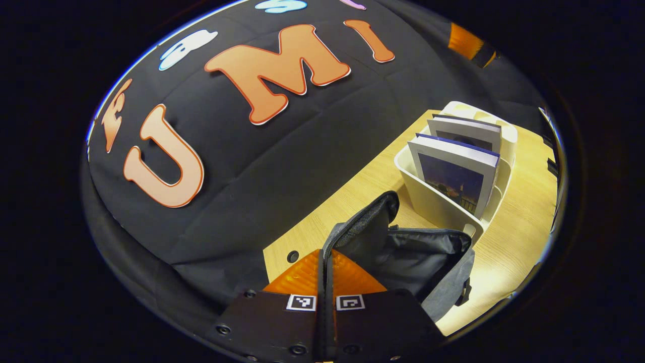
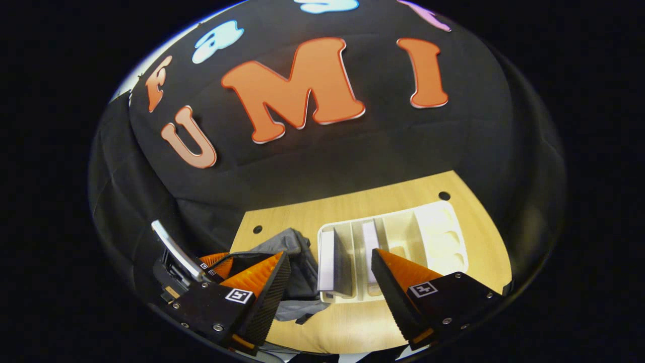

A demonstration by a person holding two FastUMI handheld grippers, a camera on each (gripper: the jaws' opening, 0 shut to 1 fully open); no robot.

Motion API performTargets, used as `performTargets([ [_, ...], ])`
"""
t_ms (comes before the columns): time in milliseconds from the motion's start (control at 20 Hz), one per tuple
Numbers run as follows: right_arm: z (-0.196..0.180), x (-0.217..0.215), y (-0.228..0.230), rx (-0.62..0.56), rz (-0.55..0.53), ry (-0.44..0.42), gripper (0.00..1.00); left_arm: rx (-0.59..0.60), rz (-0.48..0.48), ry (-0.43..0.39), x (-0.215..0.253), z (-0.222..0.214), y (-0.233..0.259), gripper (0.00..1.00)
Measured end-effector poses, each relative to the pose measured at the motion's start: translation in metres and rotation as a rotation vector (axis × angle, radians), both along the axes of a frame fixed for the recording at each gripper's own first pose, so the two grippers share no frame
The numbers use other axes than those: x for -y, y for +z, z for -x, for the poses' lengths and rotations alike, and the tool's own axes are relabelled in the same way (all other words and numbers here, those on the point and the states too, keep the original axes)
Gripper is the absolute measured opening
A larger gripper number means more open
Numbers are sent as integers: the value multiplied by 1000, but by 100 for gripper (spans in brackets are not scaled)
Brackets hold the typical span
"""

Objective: Open the schoolbag, grab two books from the bookshelf and put them into the schoolbag.

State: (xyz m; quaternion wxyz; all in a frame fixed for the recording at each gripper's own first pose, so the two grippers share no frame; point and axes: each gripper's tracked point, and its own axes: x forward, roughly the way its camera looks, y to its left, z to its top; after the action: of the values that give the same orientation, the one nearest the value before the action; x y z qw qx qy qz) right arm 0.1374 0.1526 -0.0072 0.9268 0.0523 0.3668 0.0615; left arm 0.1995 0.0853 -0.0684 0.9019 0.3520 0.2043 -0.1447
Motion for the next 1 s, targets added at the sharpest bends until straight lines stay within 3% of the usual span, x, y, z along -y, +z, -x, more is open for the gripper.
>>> performTargets([
  [150, -28, -19, -40, -178, -16, -22, 96, -15, 6, -1, 1, -3, -1, 1],
  [300, -42, -30, -89, -301, 62, 4, 95, -35, 27, 8, 3, -10, 2, 1],
  [600, -61, -26, -133, -375, 144, -6, 94, -78, 46, -7, 0, -13, 4, 1],
  [800, -59, -22, -160, -422, 167, -58, 77, -115, 49, -44, 1, -16, 3, 1],
  [950, -48, -19, -182, -472, 154, -130, 54, -162, 65, -90, 4, -16, 1, 1],
  [1000, -52, -11, -184, -459, 171, -169, 57, -166, 60, -104, 4, -19, 2, 1],
])
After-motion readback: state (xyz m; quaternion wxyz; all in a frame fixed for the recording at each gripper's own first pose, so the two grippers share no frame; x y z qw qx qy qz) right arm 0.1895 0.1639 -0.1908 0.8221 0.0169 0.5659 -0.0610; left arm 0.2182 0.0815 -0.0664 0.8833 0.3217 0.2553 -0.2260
